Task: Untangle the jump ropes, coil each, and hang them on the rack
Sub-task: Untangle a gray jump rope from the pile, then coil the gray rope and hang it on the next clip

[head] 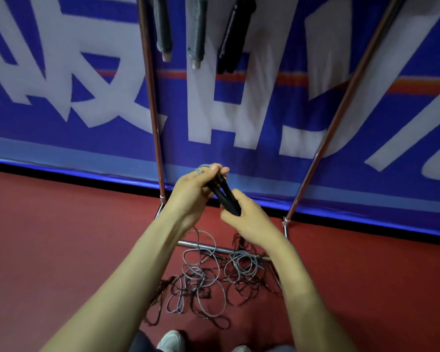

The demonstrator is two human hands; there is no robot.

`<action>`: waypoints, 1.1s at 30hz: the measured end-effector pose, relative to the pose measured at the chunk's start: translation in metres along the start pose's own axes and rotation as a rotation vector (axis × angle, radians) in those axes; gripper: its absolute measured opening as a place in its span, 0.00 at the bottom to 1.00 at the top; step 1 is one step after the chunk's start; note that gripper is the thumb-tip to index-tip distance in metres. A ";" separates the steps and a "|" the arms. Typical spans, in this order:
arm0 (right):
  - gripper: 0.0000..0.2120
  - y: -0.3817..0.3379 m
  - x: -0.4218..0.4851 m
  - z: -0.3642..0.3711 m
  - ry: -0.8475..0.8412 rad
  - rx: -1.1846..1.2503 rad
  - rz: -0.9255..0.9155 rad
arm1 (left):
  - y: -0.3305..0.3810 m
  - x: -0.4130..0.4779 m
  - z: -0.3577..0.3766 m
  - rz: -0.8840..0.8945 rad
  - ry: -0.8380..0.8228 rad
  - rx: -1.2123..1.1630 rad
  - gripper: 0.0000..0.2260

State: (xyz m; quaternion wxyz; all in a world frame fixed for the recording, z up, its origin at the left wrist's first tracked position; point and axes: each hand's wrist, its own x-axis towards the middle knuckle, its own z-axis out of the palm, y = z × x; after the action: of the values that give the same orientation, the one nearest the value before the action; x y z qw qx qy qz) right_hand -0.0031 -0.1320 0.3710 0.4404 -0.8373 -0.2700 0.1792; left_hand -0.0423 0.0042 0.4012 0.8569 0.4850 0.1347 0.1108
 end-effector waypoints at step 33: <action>0.04 -0.342 -0.194 -0.220 0.310 -0.217 -0.501 | 0.316 -0.207 0.192 0.686 -0.264 0.717 0.15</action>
State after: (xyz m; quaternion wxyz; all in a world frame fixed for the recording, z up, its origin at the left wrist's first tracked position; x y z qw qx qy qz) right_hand -0.1387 -0.2313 0.7888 0.4146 -0.8043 -0.4150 -0.0946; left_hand -0.1908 -0.0563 0.7939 0.5609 0.7745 -0.1120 0.2702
